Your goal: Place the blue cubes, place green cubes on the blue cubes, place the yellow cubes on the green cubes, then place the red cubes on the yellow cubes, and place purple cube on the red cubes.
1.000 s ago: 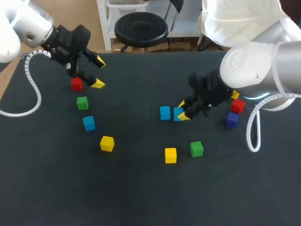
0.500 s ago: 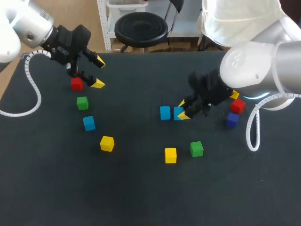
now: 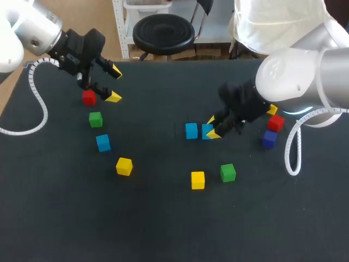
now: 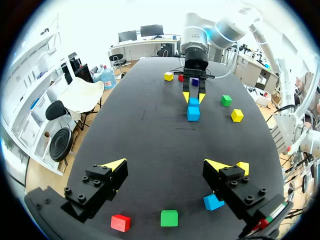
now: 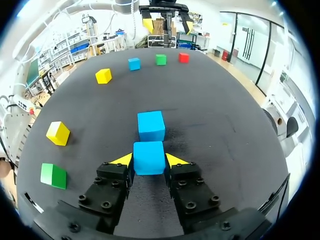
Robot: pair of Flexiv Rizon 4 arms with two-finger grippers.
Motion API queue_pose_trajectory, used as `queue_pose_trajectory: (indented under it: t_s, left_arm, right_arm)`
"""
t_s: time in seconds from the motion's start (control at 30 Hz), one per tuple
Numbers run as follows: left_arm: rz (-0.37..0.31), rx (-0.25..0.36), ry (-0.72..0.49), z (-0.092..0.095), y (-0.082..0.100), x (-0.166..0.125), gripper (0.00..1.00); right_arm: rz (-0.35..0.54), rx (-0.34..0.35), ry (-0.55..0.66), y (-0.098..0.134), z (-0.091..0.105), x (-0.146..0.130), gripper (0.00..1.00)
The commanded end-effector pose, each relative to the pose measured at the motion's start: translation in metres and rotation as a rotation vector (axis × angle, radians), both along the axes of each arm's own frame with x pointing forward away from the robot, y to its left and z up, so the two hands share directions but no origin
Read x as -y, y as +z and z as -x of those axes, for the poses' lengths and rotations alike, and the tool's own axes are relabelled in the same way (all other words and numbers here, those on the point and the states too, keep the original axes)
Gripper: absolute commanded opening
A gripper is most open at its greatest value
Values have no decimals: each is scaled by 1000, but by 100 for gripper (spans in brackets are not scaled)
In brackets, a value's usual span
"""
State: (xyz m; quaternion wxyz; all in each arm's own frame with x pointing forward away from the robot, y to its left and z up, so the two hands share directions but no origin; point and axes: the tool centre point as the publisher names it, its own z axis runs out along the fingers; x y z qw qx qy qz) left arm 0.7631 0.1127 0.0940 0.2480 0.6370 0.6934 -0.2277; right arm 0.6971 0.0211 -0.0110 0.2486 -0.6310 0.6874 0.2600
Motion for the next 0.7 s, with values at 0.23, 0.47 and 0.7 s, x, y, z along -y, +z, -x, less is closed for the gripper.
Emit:
queue_pose_trajectory:
  t_s: [0.23,0.47,0.7]
  left_arm:
    - [0,2,2,1,0,0,100]
    - [0,2,2,1,0,0,100]
    - [0,2,2,1,0,0,100]
  right_arm:
    - [-5,1,7,0,-5,0,9]
    - [-10,-9,10,-4,-7,-1,9]
    - [-11,-15,9,-4,-7,-1,18]
